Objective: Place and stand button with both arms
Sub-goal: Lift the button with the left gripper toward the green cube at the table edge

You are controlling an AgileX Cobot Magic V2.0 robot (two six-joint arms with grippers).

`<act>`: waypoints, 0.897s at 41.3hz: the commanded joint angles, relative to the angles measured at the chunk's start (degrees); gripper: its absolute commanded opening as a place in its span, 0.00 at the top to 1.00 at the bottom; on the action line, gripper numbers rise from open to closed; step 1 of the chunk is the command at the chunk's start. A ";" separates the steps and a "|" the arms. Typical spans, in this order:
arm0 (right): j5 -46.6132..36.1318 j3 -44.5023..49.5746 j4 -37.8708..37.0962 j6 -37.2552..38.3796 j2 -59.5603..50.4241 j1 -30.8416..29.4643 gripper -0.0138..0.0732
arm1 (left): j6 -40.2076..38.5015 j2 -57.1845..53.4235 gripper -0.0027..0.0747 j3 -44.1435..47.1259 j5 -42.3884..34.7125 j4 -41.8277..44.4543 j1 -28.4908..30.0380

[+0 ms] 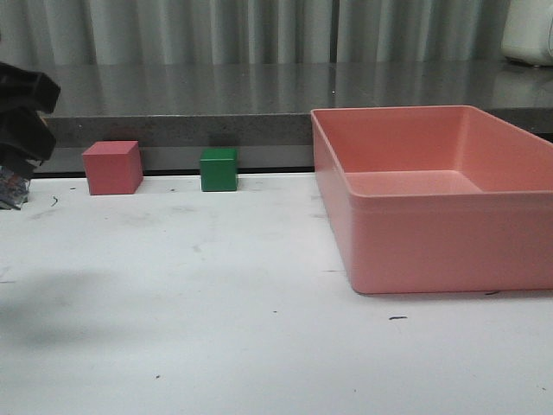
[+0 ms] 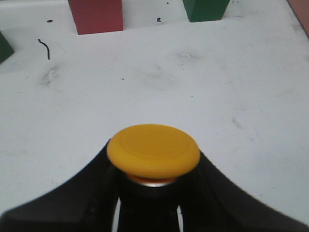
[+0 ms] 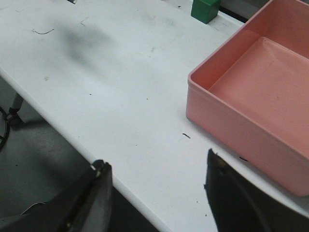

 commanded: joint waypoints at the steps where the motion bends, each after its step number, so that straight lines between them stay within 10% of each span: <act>1: -3.71 -1.48 -0.42 -0.46 0.16 -0.38 0.33 | 0.15 -2.59 0.91 3.69 -13.03 0.31 0.05; 19: -3.71 -1.48 -0.42 -0.46 0.16 -0.38 0.33 | -2.26 -1.53 0.91 19.87 -55.10 2.14 0.05; 37: -3.71 -1.48 -0.42 -0.46 0.16 -0.38 0.33 | -8.15 15.45 0.91 21.21 -80.87 7.53 0.05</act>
